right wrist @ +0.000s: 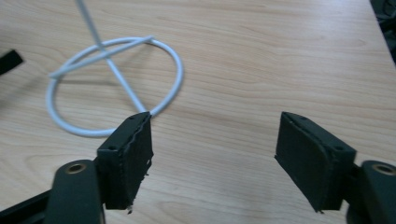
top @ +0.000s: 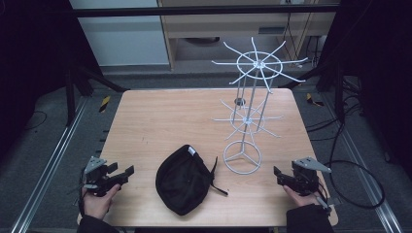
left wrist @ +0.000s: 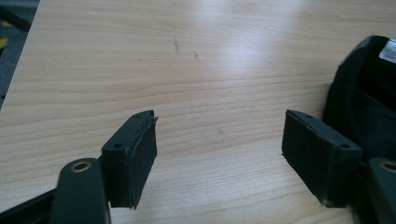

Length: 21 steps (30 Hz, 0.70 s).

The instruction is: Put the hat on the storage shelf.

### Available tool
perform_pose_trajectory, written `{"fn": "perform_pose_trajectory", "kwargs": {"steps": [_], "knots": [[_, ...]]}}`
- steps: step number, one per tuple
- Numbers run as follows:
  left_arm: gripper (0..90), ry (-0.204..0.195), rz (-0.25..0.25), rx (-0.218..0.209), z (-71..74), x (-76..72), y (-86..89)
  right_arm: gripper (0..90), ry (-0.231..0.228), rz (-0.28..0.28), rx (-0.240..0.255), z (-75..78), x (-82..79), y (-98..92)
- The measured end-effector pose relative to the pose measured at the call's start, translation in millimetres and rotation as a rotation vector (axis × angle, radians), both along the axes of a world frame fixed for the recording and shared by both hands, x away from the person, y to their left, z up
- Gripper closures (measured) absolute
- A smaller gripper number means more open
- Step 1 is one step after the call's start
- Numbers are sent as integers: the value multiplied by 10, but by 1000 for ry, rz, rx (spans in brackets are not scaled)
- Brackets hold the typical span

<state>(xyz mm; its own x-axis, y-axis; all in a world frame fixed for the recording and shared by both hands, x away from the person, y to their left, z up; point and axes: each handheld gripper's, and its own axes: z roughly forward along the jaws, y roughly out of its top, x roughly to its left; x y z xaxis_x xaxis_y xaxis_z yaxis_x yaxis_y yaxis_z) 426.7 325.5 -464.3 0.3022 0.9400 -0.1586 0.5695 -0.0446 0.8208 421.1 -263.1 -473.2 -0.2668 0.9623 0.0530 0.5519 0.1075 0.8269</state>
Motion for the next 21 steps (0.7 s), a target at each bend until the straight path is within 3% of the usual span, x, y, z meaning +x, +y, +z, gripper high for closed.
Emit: {"fn": "perform_pose_trajectory", "kwargs": {"steps": [10,14,21], "knots": [[270,-21,-66,27,47,-115,-217,323,-10,93,16,71,-84,244],[336,-26,-93,18,73,-159,-293,411,-17,161,43,103,-117,448],[383,-21,-123,31,99,-197,-403,424,-1,252,20,128,-142,738]]}}
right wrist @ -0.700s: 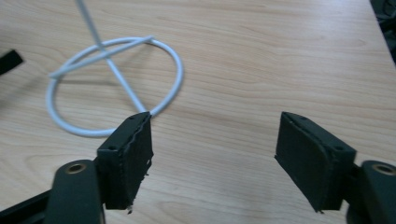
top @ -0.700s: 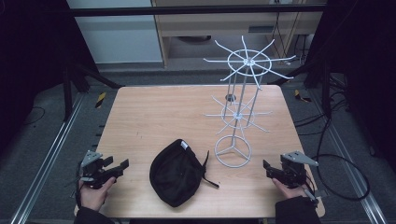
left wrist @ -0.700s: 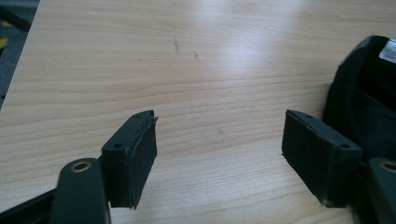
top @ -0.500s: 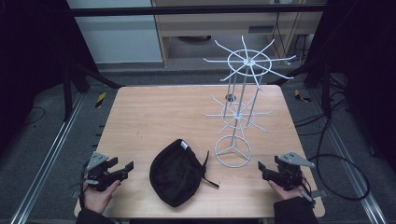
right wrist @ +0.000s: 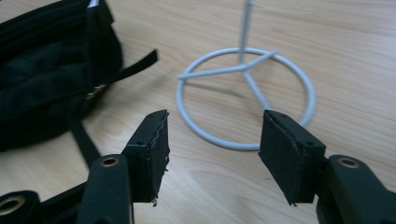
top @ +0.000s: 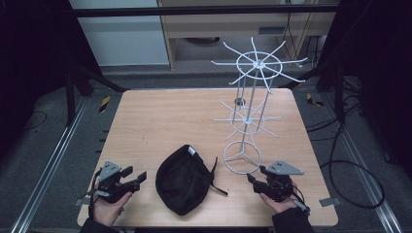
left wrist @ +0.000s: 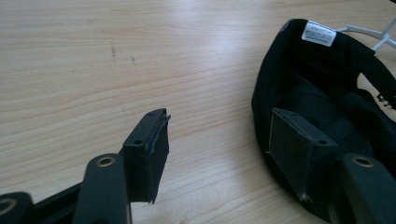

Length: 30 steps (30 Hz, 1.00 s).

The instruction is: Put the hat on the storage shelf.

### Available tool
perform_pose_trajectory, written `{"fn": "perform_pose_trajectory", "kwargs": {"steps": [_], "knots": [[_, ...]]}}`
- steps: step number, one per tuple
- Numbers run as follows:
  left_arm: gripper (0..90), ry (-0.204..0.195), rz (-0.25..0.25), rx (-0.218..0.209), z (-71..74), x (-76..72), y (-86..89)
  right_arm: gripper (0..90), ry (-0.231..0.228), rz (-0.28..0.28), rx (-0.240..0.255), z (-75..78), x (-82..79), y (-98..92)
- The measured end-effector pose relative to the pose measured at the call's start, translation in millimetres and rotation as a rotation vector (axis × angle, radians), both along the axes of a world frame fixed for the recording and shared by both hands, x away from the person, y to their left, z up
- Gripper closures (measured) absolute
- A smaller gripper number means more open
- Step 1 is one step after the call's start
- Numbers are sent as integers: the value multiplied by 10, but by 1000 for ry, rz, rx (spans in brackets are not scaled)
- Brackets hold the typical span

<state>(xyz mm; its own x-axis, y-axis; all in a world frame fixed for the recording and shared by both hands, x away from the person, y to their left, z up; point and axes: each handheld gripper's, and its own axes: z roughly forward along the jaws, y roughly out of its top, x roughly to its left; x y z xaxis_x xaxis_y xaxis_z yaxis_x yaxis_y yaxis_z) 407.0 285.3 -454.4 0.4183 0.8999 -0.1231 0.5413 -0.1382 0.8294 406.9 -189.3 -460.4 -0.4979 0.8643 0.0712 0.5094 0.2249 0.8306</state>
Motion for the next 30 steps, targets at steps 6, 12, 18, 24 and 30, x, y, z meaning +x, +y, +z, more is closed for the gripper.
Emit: {"fn": "perform_pose_trajectory", "kwargs": {"steps": [6,12,18,24,30], "knots": [[420,8,-33,2,14,-29,-105,436,2,58,17,17,6,303],[426,31,-66,23,2,-51,-230,444,-1,97,-1,12,57,523],[430,72,-93,49,-49,-30,-344,473,-6,149,-10,6,108,776],[494,135,-109,75,-129,39,-447,491,-8,175,-17,15,176,963],[628,208,-109,94,-227,175,-486,510,0,181,-8,22,257,1064]]}}
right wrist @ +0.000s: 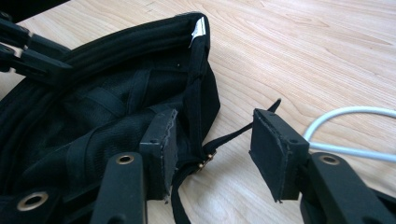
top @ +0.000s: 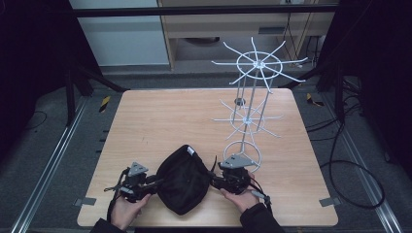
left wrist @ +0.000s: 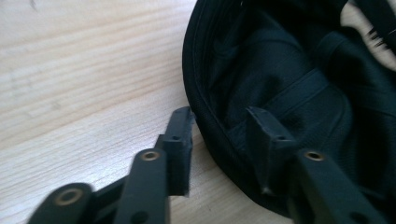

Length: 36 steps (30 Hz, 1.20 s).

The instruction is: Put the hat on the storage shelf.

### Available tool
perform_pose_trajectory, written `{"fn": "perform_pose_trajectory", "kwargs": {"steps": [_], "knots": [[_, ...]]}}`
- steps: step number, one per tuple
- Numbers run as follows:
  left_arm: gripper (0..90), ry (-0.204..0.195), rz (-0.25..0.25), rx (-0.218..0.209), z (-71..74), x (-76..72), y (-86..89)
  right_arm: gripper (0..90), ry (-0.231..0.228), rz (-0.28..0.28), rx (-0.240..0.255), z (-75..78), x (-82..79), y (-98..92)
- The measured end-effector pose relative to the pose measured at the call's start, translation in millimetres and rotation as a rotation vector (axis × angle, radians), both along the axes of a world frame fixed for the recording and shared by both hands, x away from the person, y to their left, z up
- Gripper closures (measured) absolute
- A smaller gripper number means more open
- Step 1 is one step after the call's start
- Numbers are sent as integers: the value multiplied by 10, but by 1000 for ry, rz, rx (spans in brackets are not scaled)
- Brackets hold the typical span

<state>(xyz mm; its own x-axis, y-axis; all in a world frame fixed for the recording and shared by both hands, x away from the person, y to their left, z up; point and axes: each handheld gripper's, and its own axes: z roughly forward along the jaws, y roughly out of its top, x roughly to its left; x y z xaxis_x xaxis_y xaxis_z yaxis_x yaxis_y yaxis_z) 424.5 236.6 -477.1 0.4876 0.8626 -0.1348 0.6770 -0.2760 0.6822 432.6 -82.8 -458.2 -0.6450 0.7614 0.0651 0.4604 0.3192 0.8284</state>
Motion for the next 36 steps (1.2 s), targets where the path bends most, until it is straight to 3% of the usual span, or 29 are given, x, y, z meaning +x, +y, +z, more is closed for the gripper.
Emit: {"fn": "perform_pose_trajectory", "kwargs": {"steps": [1,5,14,18,19,20,26,29,32,33,36], "knots": [[691,7,-2,6,-7,16,-2,515,2,6,-1,-8,28,29],[779,6,-2,19,-7,62,6,527,10,7,-7,-29,61,81],[807,-40,-25,19,16,179,-52,552,35,16,-12,-74,165,191],[741,-66,-40,10,17,187,-78,561,55,11,-25,-106,201,205],[610,-78,-43,-6,32,165,-65,575,73,10,-22,-126,220,208],[568,-78,-43,-6,32,165,-65,575,73,10,-22,-126,220,208],[471,-112,-23,-9,124,-5,33,611,93,20,-13,-130,230,232],[491,-68,-21,-8,104,-69,65,646,99,23,-15,-139,243,255],[527,10,-30,-4,35,-49,44,695,111,24,-13,-146,248,261],[595,55,-29,-11,-1,-18,22,748,117,31,-11,-152,253,261],[637,70,-27,6,-21,-3,3,801,114,30,-18,-151,245,264]]}}
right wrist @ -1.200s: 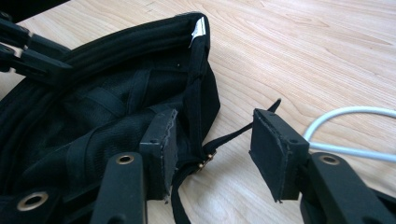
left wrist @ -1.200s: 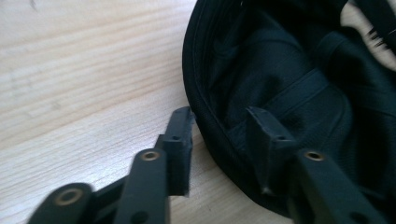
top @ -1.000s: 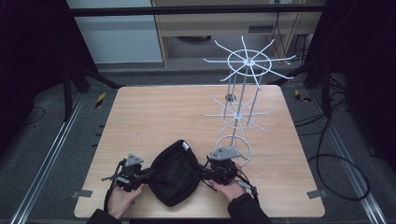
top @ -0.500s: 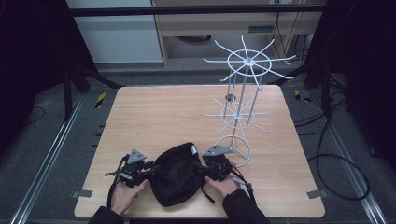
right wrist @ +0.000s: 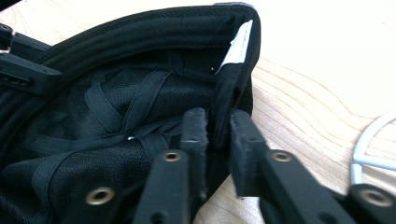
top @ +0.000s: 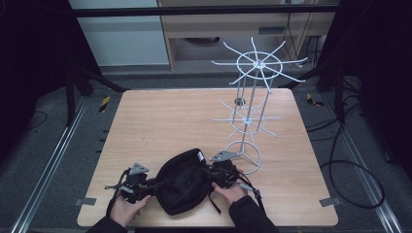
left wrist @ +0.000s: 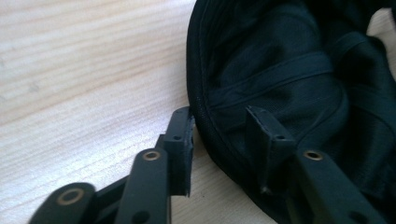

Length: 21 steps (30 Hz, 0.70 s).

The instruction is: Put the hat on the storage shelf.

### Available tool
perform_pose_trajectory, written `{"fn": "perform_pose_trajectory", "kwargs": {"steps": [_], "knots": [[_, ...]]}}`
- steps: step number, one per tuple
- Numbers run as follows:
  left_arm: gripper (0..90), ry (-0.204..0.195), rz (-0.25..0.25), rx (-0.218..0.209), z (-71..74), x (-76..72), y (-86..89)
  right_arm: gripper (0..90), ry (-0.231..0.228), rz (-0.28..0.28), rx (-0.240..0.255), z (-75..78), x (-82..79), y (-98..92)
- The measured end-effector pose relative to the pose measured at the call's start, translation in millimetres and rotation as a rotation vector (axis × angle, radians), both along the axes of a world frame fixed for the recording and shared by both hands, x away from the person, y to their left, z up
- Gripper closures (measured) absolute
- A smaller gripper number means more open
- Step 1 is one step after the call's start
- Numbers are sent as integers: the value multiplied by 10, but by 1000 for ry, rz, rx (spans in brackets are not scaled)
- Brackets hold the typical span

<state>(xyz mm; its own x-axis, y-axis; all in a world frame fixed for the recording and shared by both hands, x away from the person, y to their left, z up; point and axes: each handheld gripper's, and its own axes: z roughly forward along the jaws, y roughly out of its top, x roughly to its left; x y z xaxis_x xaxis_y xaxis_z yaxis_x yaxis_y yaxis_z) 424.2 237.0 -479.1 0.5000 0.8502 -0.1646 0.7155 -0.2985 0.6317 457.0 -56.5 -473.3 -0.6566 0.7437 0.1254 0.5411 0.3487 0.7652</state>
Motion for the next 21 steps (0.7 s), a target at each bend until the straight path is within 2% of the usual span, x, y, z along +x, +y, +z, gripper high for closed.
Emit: {"fn": "perform_pose_trajectory", "kwargs": {"steps": [1,2,5,6,7,8,9,10,11,12,13,16,17,21], "knots": [[683,0,4,4,-6,5,-3,830,8,4,5,10,-12,-3],[683,0,10,7,-8,10,-1,830,8,4,5,10,-12,-3],[753,2,25,0,-11,44,3,837,-16,8,18,46,-42,-18],[766,-2,28,-2,-15,59,-2,838,-28,9,26,71,-57,-25],[782,-9,32,-2,-19,78,-10,839,-63,27,51,139,-97,-37],[782,-14,39,-9,-22,100,-21,839,-63,27,51,139,-97,-37],[795,-21,43,-18,-23,125,-31,840,-105,43,75,226,-149,-34],[795,-31,52,-24,-23,151,-46,840,-105,43,75,226,-149,-34],[800,-55,68,-26,-22,192,-78,841,-135,64,101,306,-203,-23],[800,-55,68,-26,-22,192,-78,841,-135,64,101,306,-203,-23],[800,-76,85,-30,-13,220,-95,841,-155,89,126,365,-250,-10],[801,-91,106,-48,0,253,-100,841,-157,114,143,387,-285,11],[800,-95,111,-47,-2,275,-105,841,-154,140,136,372,-310,42],[784,-89,106,-34,-54,343,-136,841,-133,167,109,287,-345,88]]}}
